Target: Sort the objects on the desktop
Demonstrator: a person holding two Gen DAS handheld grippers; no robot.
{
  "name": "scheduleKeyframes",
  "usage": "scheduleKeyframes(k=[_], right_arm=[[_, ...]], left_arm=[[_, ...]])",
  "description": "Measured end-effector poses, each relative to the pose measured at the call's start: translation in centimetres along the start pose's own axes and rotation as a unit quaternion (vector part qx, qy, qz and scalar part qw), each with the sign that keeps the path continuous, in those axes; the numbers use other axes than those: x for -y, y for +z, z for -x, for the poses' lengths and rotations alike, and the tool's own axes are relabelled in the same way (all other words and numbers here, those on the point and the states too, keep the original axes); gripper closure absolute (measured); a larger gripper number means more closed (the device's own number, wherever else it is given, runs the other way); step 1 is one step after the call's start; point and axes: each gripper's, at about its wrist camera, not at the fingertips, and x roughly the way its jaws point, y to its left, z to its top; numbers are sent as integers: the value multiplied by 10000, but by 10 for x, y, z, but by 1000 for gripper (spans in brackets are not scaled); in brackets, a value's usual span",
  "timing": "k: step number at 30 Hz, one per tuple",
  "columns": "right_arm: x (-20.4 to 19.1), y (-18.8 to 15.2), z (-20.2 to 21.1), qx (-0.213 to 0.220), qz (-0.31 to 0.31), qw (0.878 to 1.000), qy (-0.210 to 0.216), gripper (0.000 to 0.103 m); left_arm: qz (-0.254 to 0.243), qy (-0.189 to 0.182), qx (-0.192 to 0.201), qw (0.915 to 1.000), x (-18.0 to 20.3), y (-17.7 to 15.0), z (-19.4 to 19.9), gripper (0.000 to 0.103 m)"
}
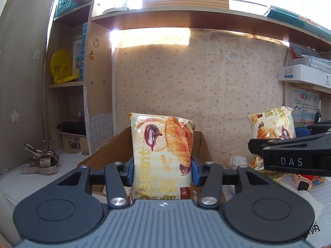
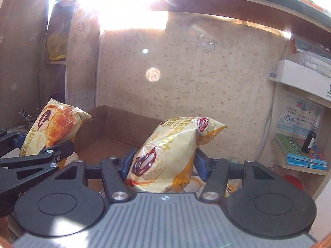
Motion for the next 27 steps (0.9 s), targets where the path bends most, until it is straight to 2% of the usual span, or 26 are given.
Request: scheduleKeyframes(k=[11, 17, 27], right_arm=[[-55, 16, -23, 30, 206, 9988, 445, 45], [-77, 19, -41, -59, 261, 9976, 642, 45], [-95, 23, -68, -200, 301, 9960, 814, 45]], left_arm=[[120, 422, -198, 9988, -49, -3, -16, 51], [146, 441, -321, 9984, -61, -7, -29, 51], [161, 333, -232, 9990, -65, 3, -37, 51]])
